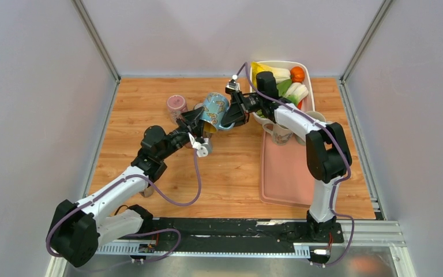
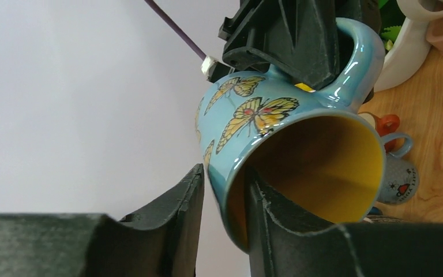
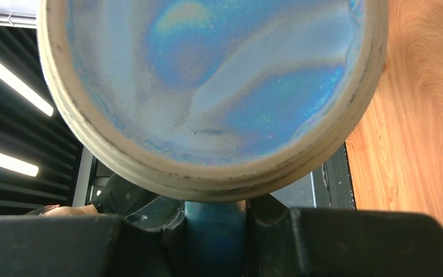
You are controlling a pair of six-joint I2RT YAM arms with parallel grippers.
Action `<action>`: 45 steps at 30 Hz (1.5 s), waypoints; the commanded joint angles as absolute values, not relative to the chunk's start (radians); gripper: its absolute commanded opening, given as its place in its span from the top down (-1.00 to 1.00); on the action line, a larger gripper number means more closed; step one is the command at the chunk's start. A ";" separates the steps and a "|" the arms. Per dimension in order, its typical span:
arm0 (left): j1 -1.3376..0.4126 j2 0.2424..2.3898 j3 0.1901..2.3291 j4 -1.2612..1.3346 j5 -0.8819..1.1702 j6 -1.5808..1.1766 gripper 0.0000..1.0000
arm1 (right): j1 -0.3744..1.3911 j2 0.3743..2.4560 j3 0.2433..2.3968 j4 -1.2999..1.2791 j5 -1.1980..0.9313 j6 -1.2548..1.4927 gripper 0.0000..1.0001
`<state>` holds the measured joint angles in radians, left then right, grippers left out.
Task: Turn the mug right side up
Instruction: Turn over the cup at the center of the board.
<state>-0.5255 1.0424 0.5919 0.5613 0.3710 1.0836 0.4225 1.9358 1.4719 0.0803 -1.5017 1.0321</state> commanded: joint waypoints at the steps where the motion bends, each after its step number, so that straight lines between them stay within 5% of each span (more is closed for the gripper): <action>1: -0.529 1.049 0.635 0.635 0.332 1.073 0.45 | 0.430 1.871 1.489 0.130 -1.578 1.049 0.82; 5: -0.529 1.042 0.682 0.553 0.297 0.956 0.97 | 0.422 1.871 1.482 0.125 -1.568 1.031 0.25; 12: -0.528 1.010 0.851 0.219 0.214 0.764 1.00 | 0.275 1.857 1.560 0.062 -1.382 0.783 -0.46; 17: -0.528 1.022 1.012 -0.176 0.160 0.511 1.00 | 0.234 1.819 1.747 -0.521 -0.993 0.061 -0.69; 19: -0.528 1.047 1.094 -0.323 0.165 0.440 1.00 | 0.239 1.759 1.691 -0.542 -0.899 -0.124 -0.72; 21: -0.528 1.082 1.148 -0.441 0.170 0.374 1.00 | 0.270 1.654 1.588 -0.483 -0.735 -0.229 -0.98; 26: -0.529 1.198 1.218 -0.612 0.165 0.215 1.00 | 0.375 1.386 1.280 -0.309 -0.667 -0.491 -1.00; 30: -0.528 1.302 1.267 -0.662 0.197 0.137 1.00 | 0.503 1.318 1.208 -0.473 -0.654 -0.727 -1.00; 34: -0.529 1.340 1.269 -0.622 0.196 0.104 1.00 | 0.592 1.328 1.189 -0.541 -0.612 -0.834 -0.87; 39: -0.529 1.386 1.287 -0.627 0.202 0.080 1.00 | 0.648 1.431 1.231 -0.589 -0.551 -0.920 -0.47; 45: -0.530 1.415 1.288 -0.618 0.198 0.084 1.00 | 0.713 1.519 1.230 -0.505 -0.466 -0.989 -0.45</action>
